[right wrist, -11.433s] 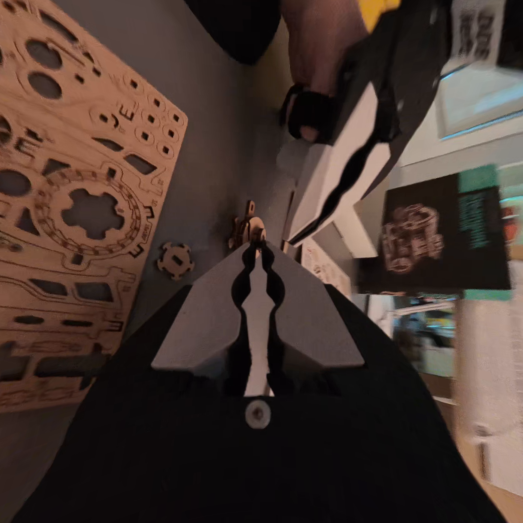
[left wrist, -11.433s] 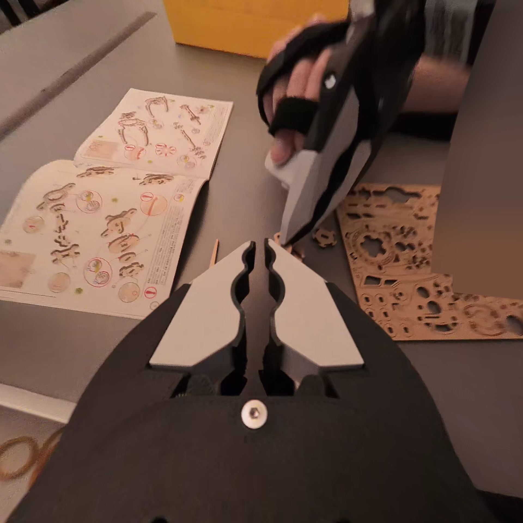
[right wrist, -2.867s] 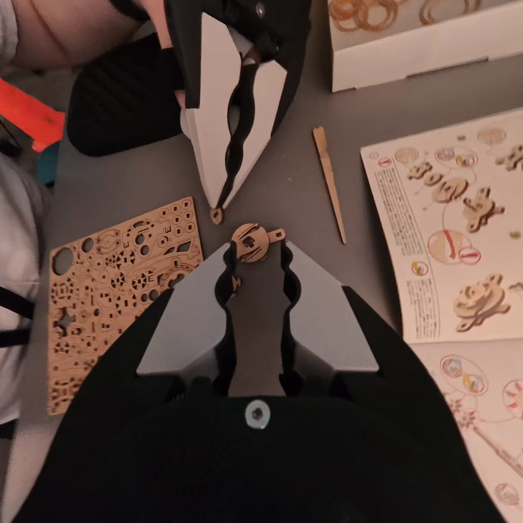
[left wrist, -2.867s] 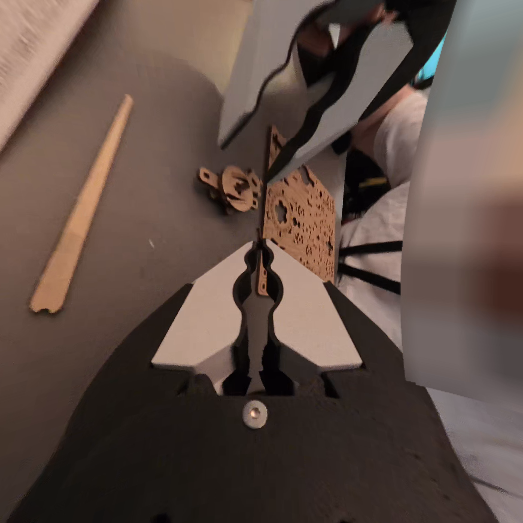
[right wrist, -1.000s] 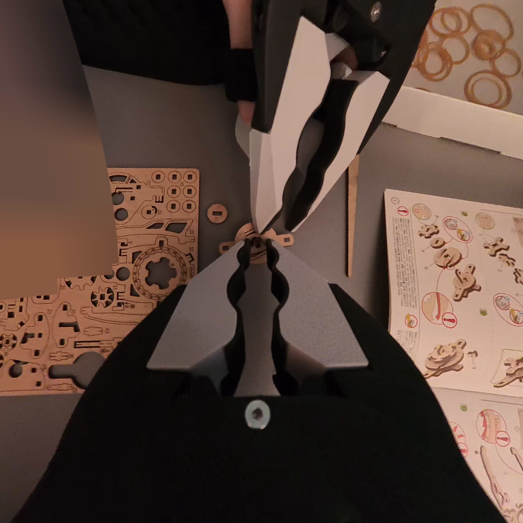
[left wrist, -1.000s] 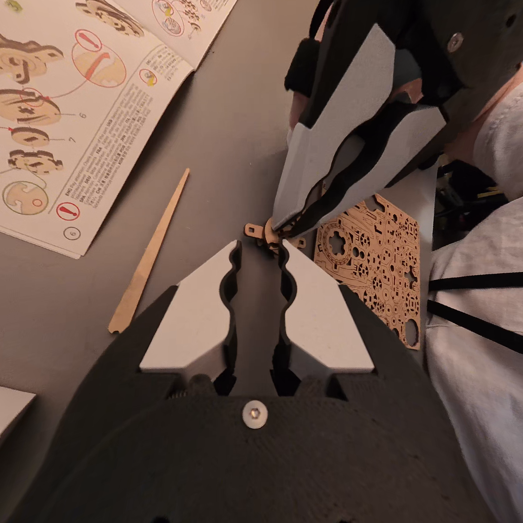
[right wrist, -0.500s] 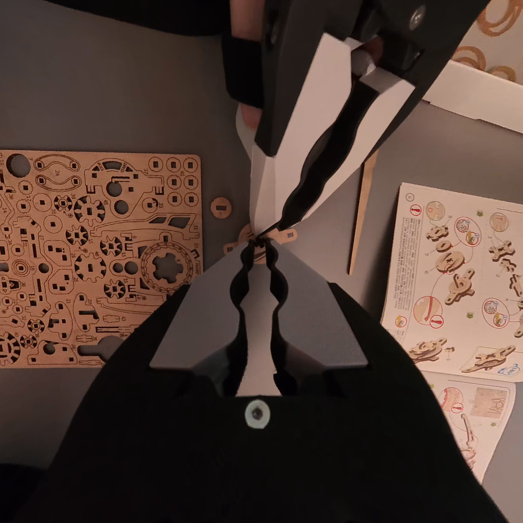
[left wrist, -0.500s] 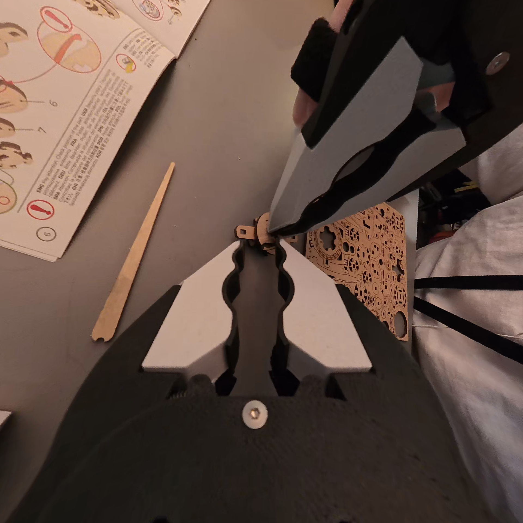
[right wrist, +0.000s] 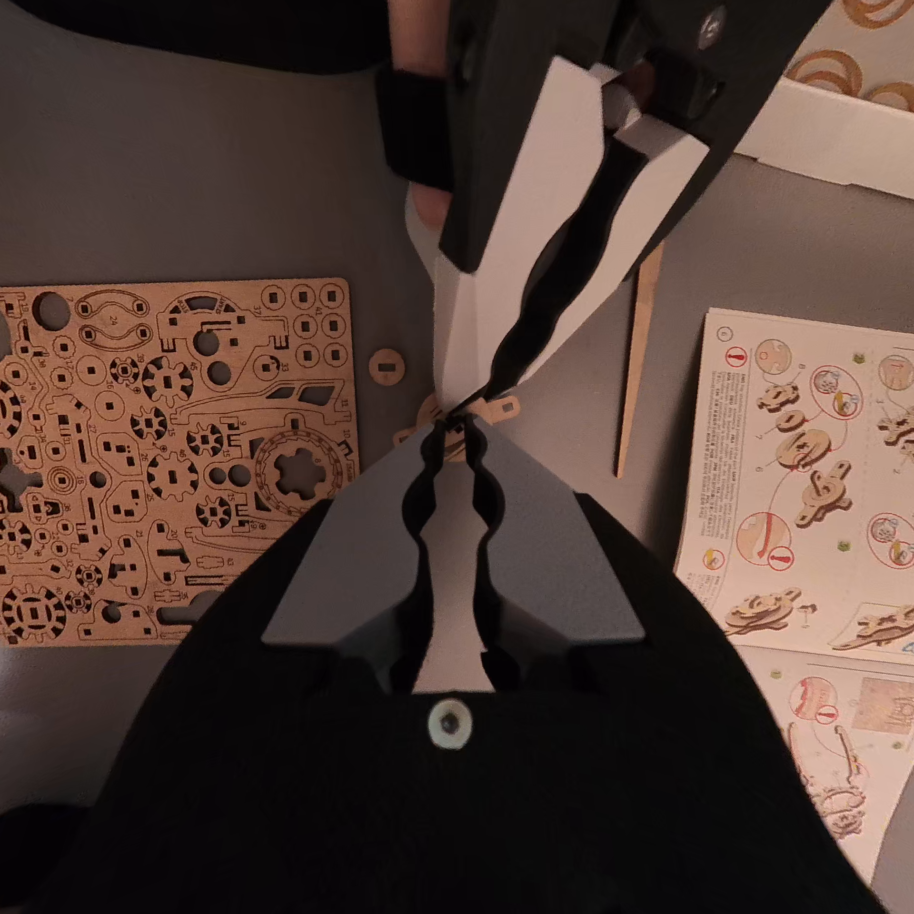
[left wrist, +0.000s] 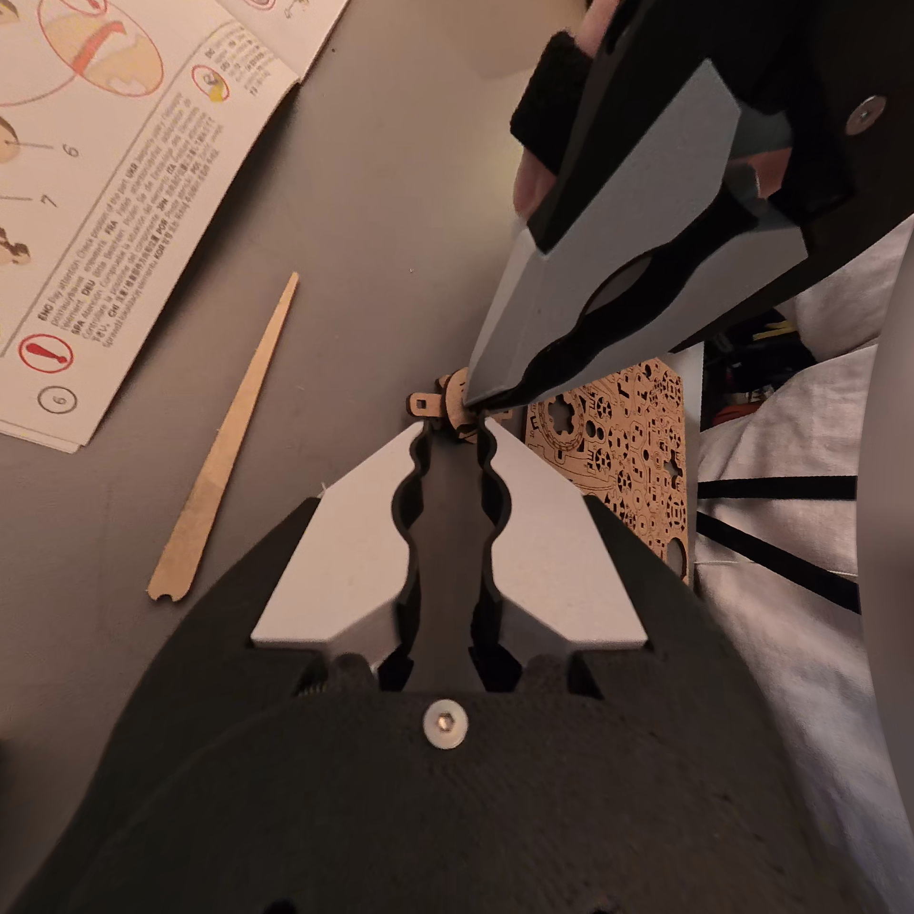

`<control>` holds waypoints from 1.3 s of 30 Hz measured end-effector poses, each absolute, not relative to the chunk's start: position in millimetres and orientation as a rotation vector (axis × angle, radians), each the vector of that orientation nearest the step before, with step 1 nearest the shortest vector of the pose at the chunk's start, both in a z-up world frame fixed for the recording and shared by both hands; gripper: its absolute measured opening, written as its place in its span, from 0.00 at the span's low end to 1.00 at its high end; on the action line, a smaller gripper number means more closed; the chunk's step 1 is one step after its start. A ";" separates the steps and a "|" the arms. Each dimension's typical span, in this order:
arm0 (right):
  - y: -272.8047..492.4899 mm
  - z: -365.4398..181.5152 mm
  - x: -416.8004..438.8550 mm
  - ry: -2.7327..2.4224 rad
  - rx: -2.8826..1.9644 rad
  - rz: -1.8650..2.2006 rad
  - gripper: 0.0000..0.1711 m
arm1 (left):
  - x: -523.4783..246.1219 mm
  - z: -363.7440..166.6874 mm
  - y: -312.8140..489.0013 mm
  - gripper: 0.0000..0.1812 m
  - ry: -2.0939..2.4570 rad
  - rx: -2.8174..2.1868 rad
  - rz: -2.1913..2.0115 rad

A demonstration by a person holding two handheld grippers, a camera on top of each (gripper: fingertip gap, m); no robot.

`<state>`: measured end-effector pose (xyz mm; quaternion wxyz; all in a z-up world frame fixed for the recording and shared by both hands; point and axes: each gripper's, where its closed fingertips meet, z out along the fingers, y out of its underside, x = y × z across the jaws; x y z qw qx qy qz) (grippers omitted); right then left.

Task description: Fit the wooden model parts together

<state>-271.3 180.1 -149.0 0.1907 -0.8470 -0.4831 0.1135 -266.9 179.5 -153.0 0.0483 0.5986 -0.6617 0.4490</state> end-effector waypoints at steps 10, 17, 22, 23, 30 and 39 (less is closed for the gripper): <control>180.0 -146.3 -273.7 -1.266 -2.288 0.437 0.10 | -269.3 -152.7 180.1 0.08 -1.907 1.811 1.393; 178.0 -142.3 -255.4 -0.776 -2.421 0.838 0.18 | -272.1 -152.8 173.6 0.07 -1.883 1.776 1.391; 179.4 -142.9 -257.8 -0.684 -2.433 0.979 0.14 | -272.8 -152.8 173.0 0.07 -1.844 1.767 1.398; 179.2 -142.3 -259.1 -0.739 -2.410 0.943 0.14 | -272.8 -152.8 172.8 0.07 -1.843 1.766 1.398; 177.5 -136.4 -272.5 -1.153 -2.126 0.619 0.08 | -270.6 -139.7 180.7 0.13 -2.014 1.760 1.405; 174.5 -136.7 -281.1 -1.173 -2.066 0.700 0.09 | -269.7 -145.2 175.2 0.13 -2.408 1.743 1.249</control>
